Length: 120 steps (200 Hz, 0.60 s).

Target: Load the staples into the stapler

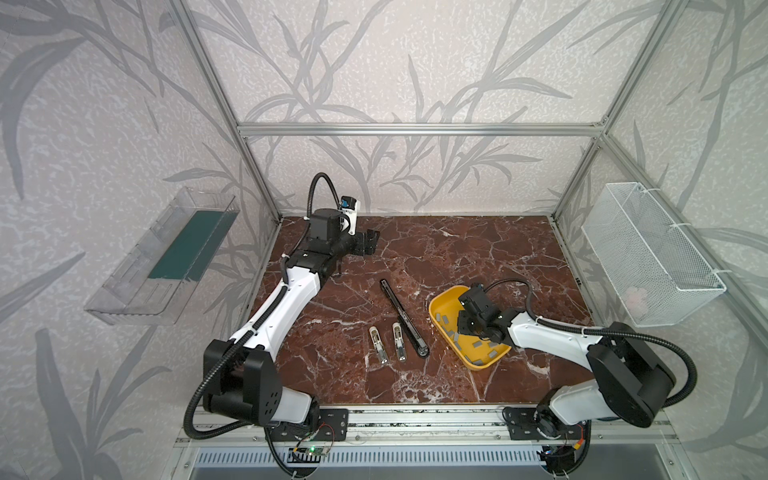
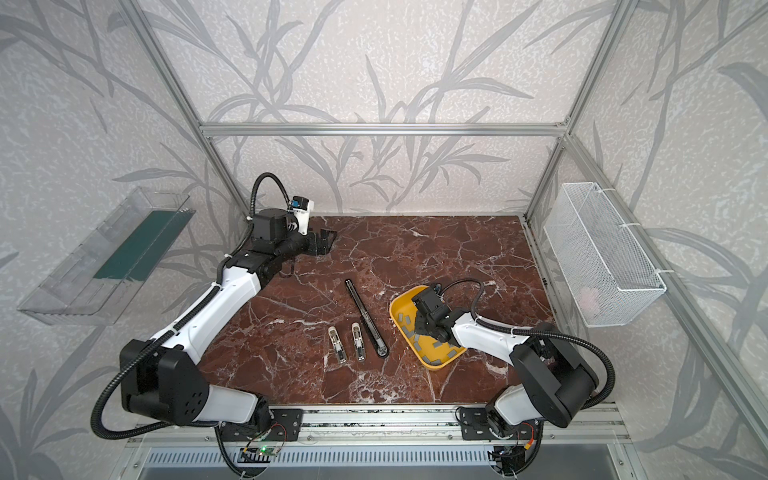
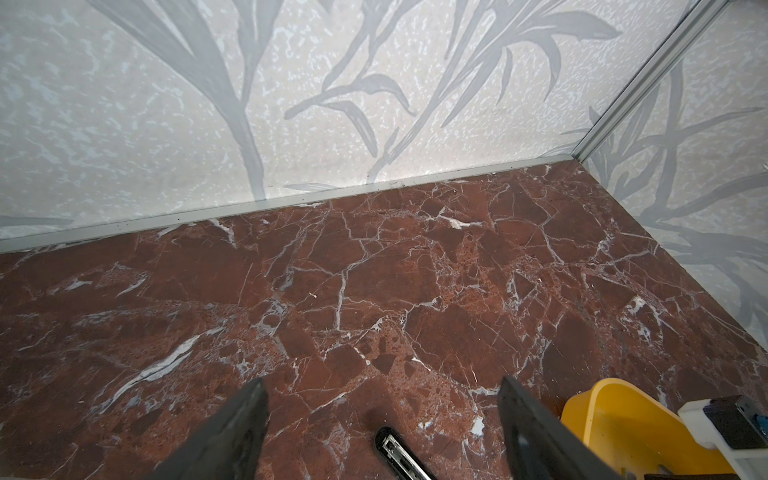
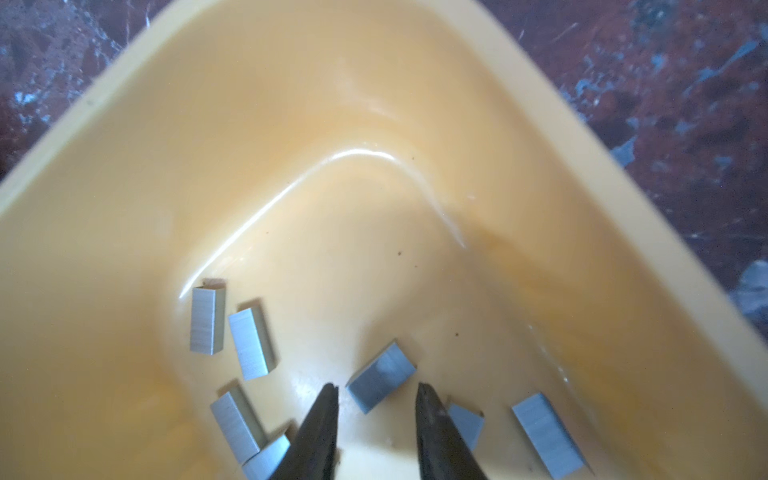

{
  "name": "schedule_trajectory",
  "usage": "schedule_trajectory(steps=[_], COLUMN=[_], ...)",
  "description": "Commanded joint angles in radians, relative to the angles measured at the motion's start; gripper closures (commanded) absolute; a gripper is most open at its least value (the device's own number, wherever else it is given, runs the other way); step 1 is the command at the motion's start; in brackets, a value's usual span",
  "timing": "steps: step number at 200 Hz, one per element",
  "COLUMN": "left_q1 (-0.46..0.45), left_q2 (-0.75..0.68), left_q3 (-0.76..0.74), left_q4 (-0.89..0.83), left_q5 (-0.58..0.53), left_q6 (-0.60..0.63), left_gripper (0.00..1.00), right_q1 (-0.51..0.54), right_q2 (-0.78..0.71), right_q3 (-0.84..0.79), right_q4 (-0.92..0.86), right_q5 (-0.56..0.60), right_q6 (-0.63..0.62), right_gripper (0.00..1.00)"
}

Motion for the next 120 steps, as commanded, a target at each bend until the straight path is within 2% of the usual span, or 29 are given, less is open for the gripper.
schedule_trajectory(steps=[1, 120], left_q1=[0.001, 0.001], left_q2=[-0.036, -0.028], left_q3=[0.020, 0.020], left_q4=[0.009, 0.012], left_q5=[0.011, 0.019], left_q6=[0.000, -0.003], left_gripper=[0.14, 0.14], right_q1=[-0.004, -0.004], right_q2=[0.020, 0.115], right_q3=[0.013, 0.076], right_q4=[-0.010, -0.031], right_q5=[-0.009, -0.038], right_q6=[0.012, -0.033], right_gripper=[0.65, 0.63])
